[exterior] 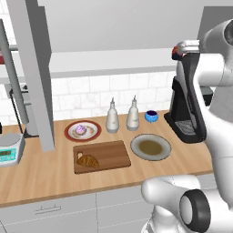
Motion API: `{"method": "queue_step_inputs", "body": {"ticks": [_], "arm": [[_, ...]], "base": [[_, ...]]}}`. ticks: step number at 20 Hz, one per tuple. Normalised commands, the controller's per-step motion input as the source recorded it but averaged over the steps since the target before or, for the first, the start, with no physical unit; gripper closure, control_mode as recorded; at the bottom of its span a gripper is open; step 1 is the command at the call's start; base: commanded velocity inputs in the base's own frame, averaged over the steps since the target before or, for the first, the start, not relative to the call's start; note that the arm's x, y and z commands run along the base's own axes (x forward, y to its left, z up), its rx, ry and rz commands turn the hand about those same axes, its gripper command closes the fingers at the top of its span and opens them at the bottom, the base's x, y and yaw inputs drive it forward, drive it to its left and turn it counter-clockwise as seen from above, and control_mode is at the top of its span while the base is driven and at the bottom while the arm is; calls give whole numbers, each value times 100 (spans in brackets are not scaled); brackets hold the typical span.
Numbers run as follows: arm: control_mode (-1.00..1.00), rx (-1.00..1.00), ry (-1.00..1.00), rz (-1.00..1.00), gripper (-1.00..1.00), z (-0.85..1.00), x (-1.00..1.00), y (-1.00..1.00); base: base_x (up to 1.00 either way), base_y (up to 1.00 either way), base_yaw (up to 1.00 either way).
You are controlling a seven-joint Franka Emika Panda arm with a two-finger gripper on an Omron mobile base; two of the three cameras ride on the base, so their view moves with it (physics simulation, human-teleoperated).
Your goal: From the different types of pastries on the counter, select a croissant and place it on the cutting board. Then retrieve a jar of jam from the cabinet and place it alongside the croissant on the cutting board.
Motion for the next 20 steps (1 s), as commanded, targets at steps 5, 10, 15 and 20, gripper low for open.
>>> {"method": "queue_step_inputs", "body": {"ticks": [5, 10, 15, 20], "arm": [[-100, 2, 0, 0, -100, -11, 34, 0], [-100, 0, 0, 0, -100, -21, 42, -5], [-100, 0, -3, 0, -100, -12, 27, -6], [-100, 0, -4, 0, -100, 0, 15, -11]], "base": [[0, 0, 0], [0, 0, 0], [0, 0, 0], [0, 0, 0]]}}
